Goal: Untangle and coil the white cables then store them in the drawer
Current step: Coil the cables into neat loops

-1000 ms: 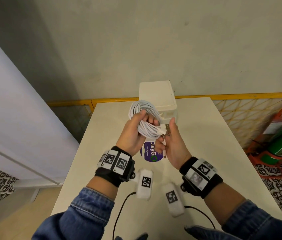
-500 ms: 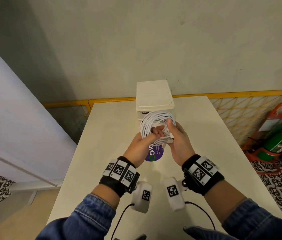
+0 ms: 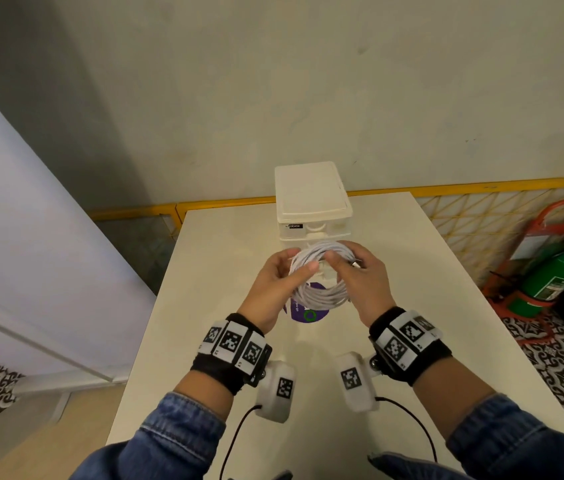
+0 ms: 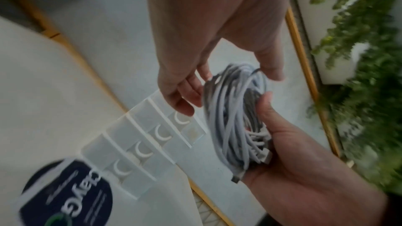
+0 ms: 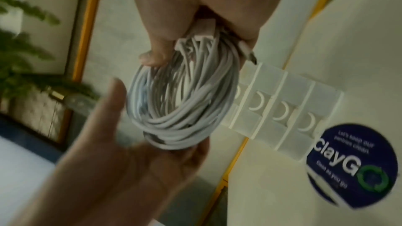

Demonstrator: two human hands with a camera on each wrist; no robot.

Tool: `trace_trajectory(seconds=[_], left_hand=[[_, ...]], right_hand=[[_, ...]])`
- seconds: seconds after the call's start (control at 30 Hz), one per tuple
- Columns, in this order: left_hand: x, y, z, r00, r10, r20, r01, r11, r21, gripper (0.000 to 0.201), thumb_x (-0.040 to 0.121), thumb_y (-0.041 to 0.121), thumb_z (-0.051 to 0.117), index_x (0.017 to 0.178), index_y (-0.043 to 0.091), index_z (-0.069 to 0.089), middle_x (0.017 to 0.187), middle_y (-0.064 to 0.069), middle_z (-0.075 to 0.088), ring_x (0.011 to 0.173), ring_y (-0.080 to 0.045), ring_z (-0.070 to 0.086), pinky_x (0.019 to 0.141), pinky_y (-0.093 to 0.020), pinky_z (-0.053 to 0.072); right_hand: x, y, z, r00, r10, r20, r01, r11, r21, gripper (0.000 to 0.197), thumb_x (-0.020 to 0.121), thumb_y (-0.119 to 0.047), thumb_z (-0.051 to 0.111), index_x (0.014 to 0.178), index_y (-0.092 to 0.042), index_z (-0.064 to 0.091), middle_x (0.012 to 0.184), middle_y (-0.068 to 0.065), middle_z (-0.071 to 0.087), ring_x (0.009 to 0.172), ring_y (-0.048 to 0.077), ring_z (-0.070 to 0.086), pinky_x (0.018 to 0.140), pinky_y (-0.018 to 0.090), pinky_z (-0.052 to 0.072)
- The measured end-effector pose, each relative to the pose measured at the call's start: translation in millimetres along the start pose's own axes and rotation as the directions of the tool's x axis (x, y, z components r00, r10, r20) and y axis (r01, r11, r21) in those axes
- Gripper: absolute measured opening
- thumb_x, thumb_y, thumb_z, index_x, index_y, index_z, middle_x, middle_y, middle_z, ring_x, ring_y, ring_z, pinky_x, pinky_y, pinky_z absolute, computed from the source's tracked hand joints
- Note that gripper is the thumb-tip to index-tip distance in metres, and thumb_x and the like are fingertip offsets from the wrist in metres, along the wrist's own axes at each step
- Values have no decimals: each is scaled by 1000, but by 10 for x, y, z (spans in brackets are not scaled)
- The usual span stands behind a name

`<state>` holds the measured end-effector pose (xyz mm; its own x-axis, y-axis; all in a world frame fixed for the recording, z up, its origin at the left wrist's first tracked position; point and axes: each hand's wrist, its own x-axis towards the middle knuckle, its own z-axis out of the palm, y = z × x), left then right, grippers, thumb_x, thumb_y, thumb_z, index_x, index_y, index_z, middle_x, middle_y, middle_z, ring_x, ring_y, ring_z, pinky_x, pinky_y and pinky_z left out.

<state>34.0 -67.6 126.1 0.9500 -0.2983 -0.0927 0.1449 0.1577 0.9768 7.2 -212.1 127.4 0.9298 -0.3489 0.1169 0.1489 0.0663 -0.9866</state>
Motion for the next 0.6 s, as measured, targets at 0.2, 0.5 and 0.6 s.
trace_trajectory(seconds=[0.2, 0.5, 0.6], left_hand=[[19, -16, 76, 986, 149, -76, -132, 972, 194, 32, 90, 28, 60, 114, 6, 61, 86, -3, 67, 69, -6, 62, 64, -22, 50], [-46, -156, 137, 963, 245, -113, -246, 969, 6, 14, 92, 12, 57, 101, 15, 67, 74, 8, 62, 61, 0, 55, 63, -17, 45], [-31, -175, 179, 962, 262, -81, -260, 965, 37, 11, 92, 12, 56, 101, 13, 63, 73, 3, 61, 54, 1, 53, 56, -16, 45]], right_hand=[[-69, 32, 113, 993, 90, -71, -92, 996, -16, 38, 76, -27, 73, 110, -16, 62, 97, 5, 67, 83, 14, 62, 78, 26, 51], [-232, -20, 212, 958, 169, -232, -122, 971, 204, 35, 69, -37, 74, 89, -9, 70, 76, 3, 69, 65, 13, 62, 69, 30, 50], [-208, -29, 148, 950, 222, -218, -162, 951, 262, 44, 59, -47, 74, 84, -11, 69, 62, -4, 66, 54, 9, 58, 61, 29, 48]])
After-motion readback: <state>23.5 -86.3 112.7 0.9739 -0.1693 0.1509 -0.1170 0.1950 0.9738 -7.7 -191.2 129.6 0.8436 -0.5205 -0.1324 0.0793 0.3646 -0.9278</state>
